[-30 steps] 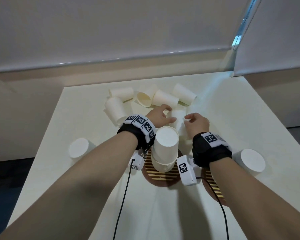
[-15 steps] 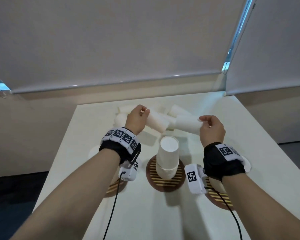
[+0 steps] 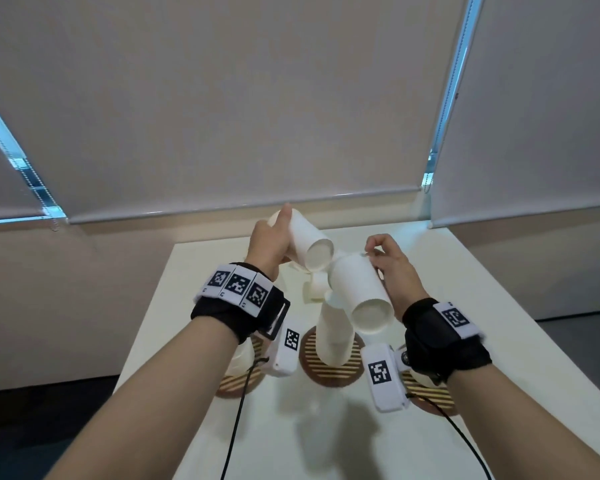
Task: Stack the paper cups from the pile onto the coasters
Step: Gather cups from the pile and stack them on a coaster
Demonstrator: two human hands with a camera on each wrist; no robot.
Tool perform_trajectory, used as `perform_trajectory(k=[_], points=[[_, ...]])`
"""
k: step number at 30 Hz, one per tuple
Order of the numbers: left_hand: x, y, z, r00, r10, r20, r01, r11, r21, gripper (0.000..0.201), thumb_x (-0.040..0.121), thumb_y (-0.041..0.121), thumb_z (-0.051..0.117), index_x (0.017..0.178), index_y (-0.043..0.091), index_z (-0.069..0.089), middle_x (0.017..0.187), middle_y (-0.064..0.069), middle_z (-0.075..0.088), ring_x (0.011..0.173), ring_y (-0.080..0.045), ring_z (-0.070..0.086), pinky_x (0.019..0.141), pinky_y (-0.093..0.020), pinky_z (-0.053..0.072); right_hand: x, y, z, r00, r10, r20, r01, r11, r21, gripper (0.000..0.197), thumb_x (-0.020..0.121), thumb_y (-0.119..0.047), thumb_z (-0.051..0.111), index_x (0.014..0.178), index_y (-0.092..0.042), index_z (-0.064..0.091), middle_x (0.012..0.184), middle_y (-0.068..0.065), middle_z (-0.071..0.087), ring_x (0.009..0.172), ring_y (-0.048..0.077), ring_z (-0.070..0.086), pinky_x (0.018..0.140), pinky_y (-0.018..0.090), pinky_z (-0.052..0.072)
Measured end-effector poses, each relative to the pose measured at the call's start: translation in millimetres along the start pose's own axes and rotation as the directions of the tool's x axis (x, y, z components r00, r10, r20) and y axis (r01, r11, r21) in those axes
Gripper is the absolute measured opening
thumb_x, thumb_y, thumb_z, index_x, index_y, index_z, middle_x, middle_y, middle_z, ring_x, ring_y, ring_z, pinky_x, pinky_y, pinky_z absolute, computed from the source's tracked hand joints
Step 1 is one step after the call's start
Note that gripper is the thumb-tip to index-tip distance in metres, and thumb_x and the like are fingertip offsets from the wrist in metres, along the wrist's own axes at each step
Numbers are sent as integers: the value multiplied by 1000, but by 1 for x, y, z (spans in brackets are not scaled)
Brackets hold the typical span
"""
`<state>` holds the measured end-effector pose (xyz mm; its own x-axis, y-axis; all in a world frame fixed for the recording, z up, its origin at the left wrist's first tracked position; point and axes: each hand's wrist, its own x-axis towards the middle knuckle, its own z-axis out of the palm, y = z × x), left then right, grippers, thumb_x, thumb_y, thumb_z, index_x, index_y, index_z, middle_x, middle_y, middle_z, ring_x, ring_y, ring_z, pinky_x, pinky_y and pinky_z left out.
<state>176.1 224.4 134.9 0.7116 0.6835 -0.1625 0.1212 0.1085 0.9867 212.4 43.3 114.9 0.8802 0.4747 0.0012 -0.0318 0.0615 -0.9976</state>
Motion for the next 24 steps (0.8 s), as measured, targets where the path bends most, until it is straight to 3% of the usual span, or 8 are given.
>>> perform_trajectory(k=[2,4,8,11,14,18,21,24], points=[[-5,0,-2,993,82,-84,-75,994,74,62,92,51,48,131,4,41,123,-10,54,114,-32,55,96,-46,49,-10,0,4,994,3,112,-4,1000,12,35,90,5,34,74,-24,45,74,-2,46,61,14,40,52,22,33],[-14,-4,-1,984,158,-84,-142,974,177,57,96,48,42,132,3,42,122,-5,52,115,-28,52,101,-41,43,-17,-1,9,988,0,157,-8,999,50,30,89,1,40,76,-25,47,73,-3,44,59,12,41,53,23,33],[-29,-16,-3,984,174,-28,-162,955,247,42,98,45,39,99,5,51,92,-5,51,94,-26,50,86,-35,44,-24,-3,10,987,64,146,-77,993,88,32,94,0,36,79,-25,49,65,-4,42,46,8,40,42,18,35],[-32,-25,-10,993,108,-38,-97,970,222,39,97,46,39,97,8,52,97,-8,54,104,-32,56,98,-48,47,-26,0,6,987,114,111,-115,993,5,34,96,-5,35,78,-29,51,63,-6,44,49,11,39,45,20,33],[-36,-33,-17,998,65,-10,-61,973,224,38,98,44,39,97,8,52,100,-11,55,108,-35,57,95,-50,50,-31,1,7,982,159,101,-151,985,-78,29,97,-9,37,82,-29,52,60,-6,47,40,6,41,40,15,34],[-39,-37,-21,1000,21,-21,-16,974,225,42,99,40,39,110,4,56,106,-14,56,111,-36,55,91,-50,53,-39,1,14,963,213,167,-219,976,14,21,98,-8,37,91,-23,51,61,-3,49,38,7,46,35,12,37],[-40,-38,-23,999,35,-29,-27,971,237,42,99,39,38,108,3,57,100,-12,56,107,-35,56,93,-51,51,-40,2,17,956,216,198,-215,976,-22,24,99,-9,34,95,-26,51,69,1,45,51,15,45,37,13,39],[-38,-42,-25,994,89,-67,-67,958,280,37,100,37,36,90,6,53,80,-3,51,92,-30,52,91,-43,50,-40,3,18,949,226,218,-226,974,-25,22,100,-11,32,102,-24,50,73,4,48,56,18,45,38,14,41]])
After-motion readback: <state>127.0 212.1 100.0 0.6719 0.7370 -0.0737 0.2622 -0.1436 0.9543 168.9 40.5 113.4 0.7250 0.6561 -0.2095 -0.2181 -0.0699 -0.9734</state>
